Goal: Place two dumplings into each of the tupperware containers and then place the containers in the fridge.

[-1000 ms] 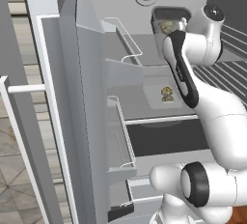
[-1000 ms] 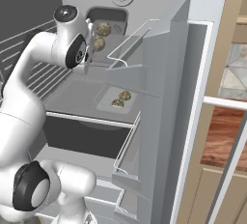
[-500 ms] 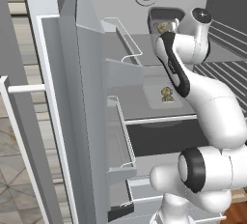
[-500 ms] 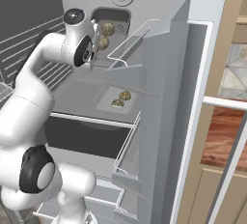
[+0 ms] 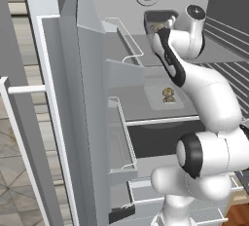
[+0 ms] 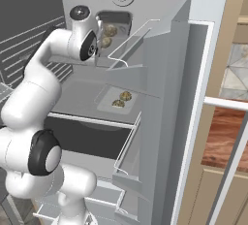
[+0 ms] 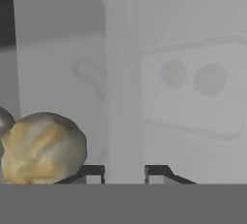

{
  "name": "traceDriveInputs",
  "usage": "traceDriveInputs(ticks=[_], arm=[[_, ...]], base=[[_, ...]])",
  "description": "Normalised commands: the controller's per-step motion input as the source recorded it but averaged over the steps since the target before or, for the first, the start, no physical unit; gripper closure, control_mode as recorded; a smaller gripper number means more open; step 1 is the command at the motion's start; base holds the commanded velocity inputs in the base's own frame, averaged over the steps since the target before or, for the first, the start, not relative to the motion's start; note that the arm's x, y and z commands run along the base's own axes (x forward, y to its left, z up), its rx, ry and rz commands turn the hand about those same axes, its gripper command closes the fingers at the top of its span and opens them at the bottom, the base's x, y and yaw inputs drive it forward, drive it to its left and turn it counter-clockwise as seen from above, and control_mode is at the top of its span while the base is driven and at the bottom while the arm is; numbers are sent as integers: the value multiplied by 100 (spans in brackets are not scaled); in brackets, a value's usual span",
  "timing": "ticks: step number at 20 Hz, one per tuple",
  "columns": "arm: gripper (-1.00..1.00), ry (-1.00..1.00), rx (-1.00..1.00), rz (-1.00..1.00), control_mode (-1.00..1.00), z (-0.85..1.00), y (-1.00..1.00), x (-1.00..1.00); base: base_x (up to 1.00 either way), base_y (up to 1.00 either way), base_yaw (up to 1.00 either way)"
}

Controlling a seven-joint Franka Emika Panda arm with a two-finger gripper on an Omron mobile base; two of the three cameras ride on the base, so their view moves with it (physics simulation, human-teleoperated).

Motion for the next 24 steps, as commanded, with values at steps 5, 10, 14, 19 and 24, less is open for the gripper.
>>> traceDriveInputs(ticks=[5,10,14,19,24], arm=[[-100,-3,0,0,-100,-1,0,0],[-100,-37,0,-1,-100,13,0,-13],[-100,-18,0,-2,-100,56,-8,-46],[-100,-1,0,0,-100,82,-16,-96],[-100,-4,0,0,-100,15,3,-100]], base=[[0,0,0],[0,0,0],[0,0,0],[0,0,0],[0,0,0]])
